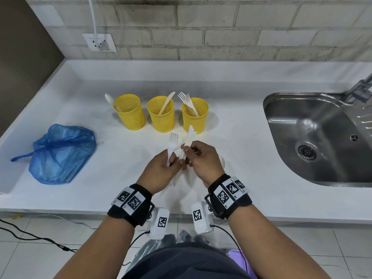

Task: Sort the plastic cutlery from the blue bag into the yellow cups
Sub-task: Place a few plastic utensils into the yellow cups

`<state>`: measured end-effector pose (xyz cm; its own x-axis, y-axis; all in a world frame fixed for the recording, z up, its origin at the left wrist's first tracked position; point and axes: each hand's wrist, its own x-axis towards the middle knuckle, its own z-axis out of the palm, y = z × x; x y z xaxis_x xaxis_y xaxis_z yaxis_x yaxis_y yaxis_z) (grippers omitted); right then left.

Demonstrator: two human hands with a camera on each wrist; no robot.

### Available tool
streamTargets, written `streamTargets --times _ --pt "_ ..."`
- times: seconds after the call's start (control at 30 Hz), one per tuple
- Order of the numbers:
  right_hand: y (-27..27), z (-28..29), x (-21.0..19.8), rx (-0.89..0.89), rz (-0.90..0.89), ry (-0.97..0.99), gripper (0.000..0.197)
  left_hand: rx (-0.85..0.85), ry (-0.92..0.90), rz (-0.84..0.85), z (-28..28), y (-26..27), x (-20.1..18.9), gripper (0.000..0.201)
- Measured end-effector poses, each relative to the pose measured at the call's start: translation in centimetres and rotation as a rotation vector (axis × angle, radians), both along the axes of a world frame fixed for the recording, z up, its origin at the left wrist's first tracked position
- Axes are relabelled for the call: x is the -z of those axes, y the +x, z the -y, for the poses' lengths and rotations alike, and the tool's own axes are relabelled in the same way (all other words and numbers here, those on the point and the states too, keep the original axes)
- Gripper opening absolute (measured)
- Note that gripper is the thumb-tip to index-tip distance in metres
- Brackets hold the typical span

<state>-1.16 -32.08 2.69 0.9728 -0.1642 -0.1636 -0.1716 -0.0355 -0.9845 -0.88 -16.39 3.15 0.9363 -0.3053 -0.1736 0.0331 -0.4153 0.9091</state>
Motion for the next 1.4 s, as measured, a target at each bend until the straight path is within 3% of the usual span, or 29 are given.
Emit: streamTargets --times 0.1,0.23,0.43,0.63,0.83,0.93,1.03,1.27,1.4 --pt "0.3 0.2 0.2 -0.012 0.009 -0.158 0.019 0.005 -0.17 -0.095 0.7 -0.6 -0.3 0.009" --pt "0.9 2.3 0.2 -0.059 0.014 -0.429 0.012 -0.1 -0.308 -0.24 0.3 -0.4 -0.2 0.018" --pt "0.3 8.2 1.0 -0.029 -0.128 -0.756 0.016 -0.195 -0.233 -0.187 -1.9 0.4 -0.3 0.028" --pt "-1.9 9.6 3.4 -0.226 -0.409 -0.948 0.042 -0.232 -0.235 -0.203 -3.0 0.6 -0.2 0.031" --pt "-2.5 8.0 4.1 -0.315 -0.44 -1.029 0.025 -0.236 -0.307 -0.243 -3.6 0.1 -0.5 0.035" --pt "-1.9 7.4 3.9 -0.31 -0.391 -1.001 0.017 -0.257 -0.321 -0.253 -4.1 0.1 -0.5 0.035" --pt "-1.1 6.1 3.2 -0.239 -0.295 -0.836 0.017 -0.289 -0.335 -0.27 -4.9 0.2 -0.5 0.033" --pt "1.3 -0.8 1.2 -0.042 -0.421 -0.054 0.007 -0.295 -0.322 -0.267 -7.7 1.3 -0.4 0.033" --pt "3.6 -4.2 1.4 0.009 -0.506 -0.19 0.027 -0.256 -0.306 -0.265 -9.5 2.4 -0.8 0.023"
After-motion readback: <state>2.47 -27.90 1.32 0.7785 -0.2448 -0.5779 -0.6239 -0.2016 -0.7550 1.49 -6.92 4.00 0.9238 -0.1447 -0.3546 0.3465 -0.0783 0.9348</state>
